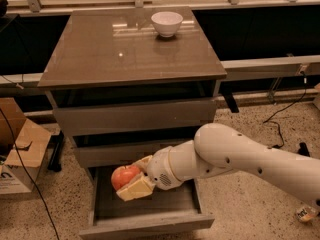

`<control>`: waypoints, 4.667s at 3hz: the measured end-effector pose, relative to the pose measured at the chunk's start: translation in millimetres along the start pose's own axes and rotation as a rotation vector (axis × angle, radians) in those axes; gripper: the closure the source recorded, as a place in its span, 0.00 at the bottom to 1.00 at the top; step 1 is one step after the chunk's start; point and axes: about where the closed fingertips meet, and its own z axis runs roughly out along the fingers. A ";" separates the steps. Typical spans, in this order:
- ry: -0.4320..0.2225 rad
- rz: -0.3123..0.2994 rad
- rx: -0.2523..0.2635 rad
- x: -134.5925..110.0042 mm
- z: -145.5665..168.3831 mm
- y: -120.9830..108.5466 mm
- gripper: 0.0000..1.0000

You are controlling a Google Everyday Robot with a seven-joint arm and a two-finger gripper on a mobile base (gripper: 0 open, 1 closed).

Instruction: Place apple into bottom drawer

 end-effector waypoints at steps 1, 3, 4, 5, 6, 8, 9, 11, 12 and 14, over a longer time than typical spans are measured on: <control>-0.003 0.063 0.015 30.6 17.2 -16.1 1.00; -0.009 0.218 -0.002 124.1 68.0 -58.5 1.00; -0.010 0.293 -0.008 169.4 90.1 -81.5 1.00; -0.001 0.366 -0.006 209.1 105.9 -100.0 1.00; 0.010 0.422 0.005 240.1 115.5 -118.5 1.00; 0.061 0.497 0.010 289.1 125.9 -169.1 1.00; 0.112 0.538 -0.009 314.6 135.9 -199.1 1.00; 0.077 0.535 0.002 314.9 150.4 -215.7 1.00; 0.026 0.512 0.004 314.1 175.1 -242.0 1.00; 0.050 0.512 0.005 332.3 240.0 -278.6 1.00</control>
Offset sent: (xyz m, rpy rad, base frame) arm 0.0136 -0.0379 -0.1872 0.0289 0.2363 -0.1650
